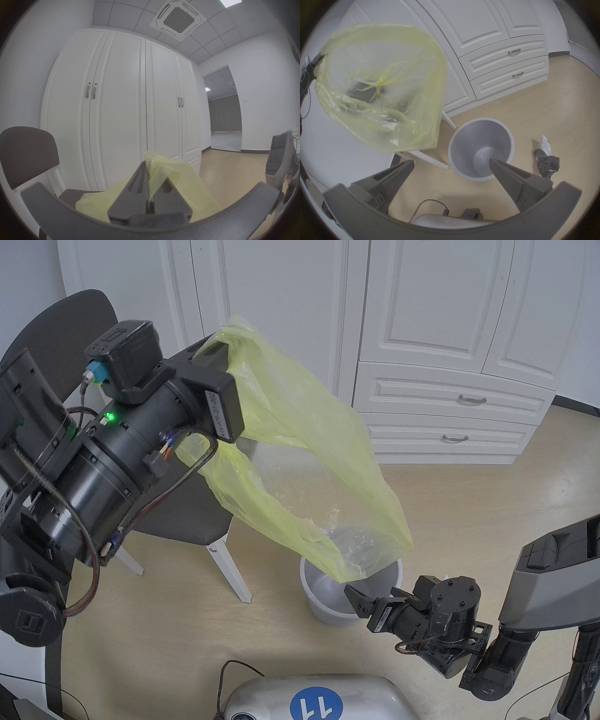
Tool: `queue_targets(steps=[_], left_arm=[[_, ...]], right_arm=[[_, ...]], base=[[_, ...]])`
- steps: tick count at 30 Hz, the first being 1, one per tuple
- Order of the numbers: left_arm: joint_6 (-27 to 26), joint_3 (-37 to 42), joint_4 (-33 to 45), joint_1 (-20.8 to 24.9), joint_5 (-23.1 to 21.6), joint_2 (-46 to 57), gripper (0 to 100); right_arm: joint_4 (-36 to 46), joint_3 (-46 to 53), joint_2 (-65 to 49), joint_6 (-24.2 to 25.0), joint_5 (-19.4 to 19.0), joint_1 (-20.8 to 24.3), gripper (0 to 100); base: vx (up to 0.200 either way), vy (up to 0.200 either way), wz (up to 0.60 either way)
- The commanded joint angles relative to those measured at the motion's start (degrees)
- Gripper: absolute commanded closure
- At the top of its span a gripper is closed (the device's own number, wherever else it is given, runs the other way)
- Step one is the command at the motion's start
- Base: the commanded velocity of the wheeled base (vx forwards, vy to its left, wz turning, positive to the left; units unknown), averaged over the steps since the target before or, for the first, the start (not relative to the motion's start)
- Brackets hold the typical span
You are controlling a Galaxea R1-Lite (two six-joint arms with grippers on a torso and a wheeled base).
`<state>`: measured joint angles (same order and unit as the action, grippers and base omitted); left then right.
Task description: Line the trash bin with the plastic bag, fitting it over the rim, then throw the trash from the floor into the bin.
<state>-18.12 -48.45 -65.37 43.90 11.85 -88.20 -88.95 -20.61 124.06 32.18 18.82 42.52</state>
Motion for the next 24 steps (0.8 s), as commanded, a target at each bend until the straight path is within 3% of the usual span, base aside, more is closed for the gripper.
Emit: queue_targets(steps=[1, 7, 19, 24], left_arm=[[0.01, 0.81, -0.02, 0.05, 0.02, 1.63, 100], [0.10, 0.90, -0.02, -0.04, 0.02, 1.45, 100], [0.27, 0.63, 0.15, 1.10, 0.02, 0.84, 100], [0.27, -0.16, 0.15, 1.01, 0.02, 0.48, 100]], right_arm=[[-1.05, 0.58, -4.36, 0.34, -0.45, -0.51, 0], [-1.05, 4.35, -9.10, -0.19, -6.25, -2.44, 0], [-1.05, 2.25, -8.40, 1.22, -6.43, -4.02, 0], [-1.05, 5.58, -9.89, 0.95, -9.15, -3.94, 0]], base=[[0.000, 0.000, 0.00], [0.000, 0.000, 0.00], [0.000, 0.000, 0.00], [0.000, 0.000, 0.00]])
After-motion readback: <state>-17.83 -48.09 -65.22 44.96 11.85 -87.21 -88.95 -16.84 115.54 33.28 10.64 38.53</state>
